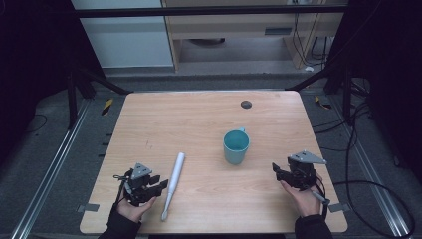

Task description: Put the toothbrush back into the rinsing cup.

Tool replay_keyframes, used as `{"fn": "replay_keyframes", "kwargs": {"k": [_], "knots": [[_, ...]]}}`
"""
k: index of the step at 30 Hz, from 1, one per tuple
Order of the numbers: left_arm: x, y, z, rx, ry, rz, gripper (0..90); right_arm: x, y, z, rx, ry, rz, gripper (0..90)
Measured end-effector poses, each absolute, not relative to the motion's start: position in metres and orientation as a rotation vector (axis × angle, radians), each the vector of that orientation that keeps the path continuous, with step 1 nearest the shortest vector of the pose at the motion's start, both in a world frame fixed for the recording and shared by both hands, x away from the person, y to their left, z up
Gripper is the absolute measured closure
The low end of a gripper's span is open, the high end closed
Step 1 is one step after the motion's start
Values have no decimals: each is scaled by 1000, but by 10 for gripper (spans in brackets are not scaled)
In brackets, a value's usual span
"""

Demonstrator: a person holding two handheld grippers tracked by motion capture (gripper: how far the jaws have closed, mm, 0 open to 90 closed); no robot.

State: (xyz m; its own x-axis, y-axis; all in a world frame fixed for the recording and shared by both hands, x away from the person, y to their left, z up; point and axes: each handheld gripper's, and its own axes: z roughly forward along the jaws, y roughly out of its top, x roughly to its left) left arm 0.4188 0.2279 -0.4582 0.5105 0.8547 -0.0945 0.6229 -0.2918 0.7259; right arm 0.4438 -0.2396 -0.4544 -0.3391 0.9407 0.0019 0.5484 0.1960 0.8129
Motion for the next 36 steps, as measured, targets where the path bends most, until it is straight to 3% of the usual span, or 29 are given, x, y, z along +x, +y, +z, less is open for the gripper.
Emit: {"fn": "replay_keyframes", "kwargs": {"k": [18,36], "knots": [[420,212,-472,2124,1206,359,553,445,-240,-456,1390,1982,997,381],[424,212,-479,2170,1219,315,625,446,-239,-457,1394,1995,983,384]]}}
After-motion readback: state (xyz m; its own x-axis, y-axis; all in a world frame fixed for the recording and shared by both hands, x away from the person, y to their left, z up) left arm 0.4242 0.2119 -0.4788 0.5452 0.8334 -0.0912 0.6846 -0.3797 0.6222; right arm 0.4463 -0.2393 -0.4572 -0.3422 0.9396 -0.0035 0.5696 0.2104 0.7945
